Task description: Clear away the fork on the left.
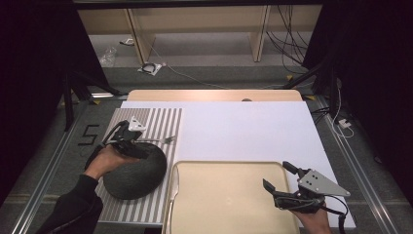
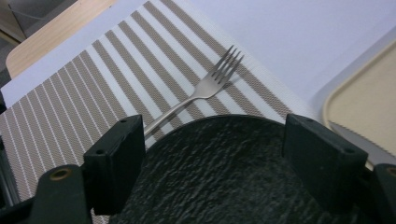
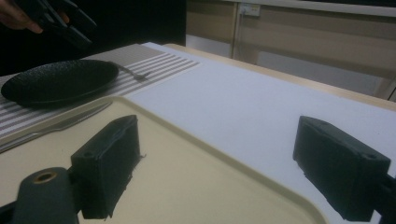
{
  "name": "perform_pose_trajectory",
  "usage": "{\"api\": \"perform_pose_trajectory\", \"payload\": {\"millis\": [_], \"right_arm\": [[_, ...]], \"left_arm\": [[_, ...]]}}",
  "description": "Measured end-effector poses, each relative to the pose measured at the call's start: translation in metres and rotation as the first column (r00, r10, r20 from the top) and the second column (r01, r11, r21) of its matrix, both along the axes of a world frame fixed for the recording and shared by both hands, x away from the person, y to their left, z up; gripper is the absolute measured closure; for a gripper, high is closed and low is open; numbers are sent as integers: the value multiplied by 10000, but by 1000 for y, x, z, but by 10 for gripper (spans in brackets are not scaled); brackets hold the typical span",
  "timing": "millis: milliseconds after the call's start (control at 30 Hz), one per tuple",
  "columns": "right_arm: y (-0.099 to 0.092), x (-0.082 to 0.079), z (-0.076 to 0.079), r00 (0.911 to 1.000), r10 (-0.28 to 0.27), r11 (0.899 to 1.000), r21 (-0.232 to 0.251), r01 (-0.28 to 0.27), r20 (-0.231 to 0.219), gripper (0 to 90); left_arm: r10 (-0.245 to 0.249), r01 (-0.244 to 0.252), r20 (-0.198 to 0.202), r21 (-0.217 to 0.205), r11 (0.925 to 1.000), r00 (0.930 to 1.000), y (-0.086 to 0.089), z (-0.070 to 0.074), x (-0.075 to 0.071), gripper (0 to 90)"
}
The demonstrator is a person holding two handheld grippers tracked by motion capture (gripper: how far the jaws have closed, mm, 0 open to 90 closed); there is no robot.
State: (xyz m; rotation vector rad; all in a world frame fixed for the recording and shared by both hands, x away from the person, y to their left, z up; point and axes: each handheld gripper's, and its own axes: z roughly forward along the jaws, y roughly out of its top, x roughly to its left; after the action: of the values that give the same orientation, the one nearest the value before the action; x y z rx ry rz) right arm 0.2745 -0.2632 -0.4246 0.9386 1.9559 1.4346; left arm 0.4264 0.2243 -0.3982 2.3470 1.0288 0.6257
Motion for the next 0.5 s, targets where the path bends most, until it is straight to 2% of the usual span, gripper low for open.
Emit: {"api": "perform_pose_trajectory", "payload": {"millis": [500], "right_arm": [[2, 2, -1, 9999, 39, 10000, -43, -40, -129, 157]], "left_arm": [[193, -140, -650, 816, 9966, 9977, 10, -13, 53, 225]]}}
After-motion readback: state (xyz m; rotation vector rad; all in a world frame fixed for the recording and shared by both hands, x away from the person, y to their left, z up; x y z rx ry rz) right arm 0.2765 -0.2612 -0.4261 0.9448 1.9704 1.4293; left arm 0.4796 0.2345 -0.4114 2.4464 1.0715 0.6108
